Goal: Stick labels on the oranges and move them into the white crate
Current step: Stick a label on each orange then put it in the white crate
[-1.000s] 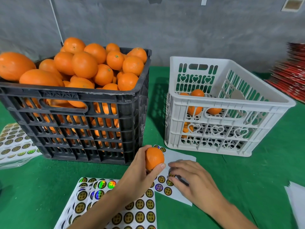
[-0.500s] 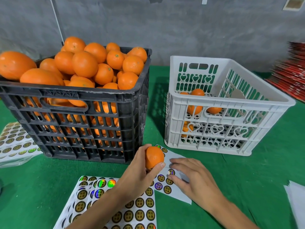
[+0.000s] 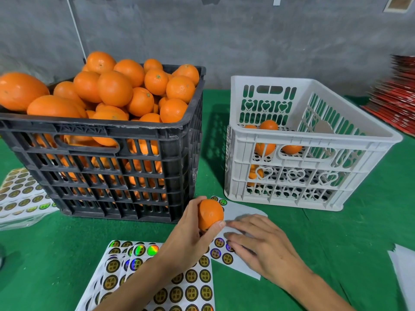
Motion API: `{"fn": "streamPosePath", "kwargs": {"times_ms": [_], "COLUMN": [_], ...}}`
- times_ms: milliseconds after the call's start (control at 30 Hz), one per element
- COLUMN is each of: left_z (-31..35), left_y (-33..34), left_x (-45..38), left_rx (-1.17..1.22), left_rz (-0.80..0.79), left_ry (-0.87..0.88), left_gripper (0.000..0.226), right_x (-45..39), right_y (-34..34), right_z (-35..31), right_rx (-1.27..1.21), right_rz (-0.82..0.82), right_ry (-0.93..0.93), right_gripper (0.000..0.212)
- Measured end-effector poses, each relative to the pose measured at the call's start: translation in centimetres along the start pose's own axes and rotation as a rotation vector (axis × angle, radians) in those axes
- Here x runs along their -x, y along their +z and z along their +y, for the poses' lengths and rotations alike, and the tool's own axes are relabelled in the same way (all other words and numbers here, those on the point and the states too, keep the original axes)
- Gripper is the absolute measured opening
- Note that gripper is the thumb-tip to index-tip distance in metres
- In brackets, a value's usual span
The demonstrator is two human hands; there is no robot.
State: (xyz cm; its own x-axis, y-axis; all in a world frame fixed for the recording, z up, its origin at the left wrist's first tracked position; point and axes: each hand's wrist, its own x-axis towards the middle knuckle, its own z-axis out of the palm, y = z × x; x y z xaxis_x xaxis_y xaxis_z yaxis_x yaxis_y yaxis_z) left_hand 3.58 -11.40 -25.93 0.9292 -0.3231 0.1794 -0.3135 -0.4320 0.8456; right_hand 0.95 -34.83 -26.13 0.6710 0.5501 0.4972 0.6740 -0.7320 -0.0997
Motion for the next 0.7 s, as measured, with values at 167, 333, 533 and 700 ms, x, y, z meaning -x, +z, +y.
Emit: {"fn": "streamPosePath", "kwargs": {"times_ms": [167,333,533,700], "left_z": [-0.1,-0.1,-0.2,-0.2], "left_y": [-0.1,-0.1,0.0,-0.1], "left_x": [-0.1,-0.1,-0.1,-0.2], "left_rx": [-0.001,-0.035,-0.054,-0.036], "left_rz": [-0.007,-0.022,-0.041,-0.047], "left_ry": [-0.005,0.015,0.052,0.053], "left_gripper": [0.065,0.067,0.072,0.068], "right_x": [0.0,-1.4,-2.0,-1.9], "right_y": [0.1,-1.6,-2.0,-1.5], "right_z": [-1.1,-2.1,-3.5,-3.6], "right_rx": [-0.420,-0.971,-1.063,-1.038], "right_rz": [0.038,0.212,0.082,0.032], "right_ry": [0.149,0.491,0.624,0.633], "right_gripper": [0.020,0.029,0.033,0.032]}}
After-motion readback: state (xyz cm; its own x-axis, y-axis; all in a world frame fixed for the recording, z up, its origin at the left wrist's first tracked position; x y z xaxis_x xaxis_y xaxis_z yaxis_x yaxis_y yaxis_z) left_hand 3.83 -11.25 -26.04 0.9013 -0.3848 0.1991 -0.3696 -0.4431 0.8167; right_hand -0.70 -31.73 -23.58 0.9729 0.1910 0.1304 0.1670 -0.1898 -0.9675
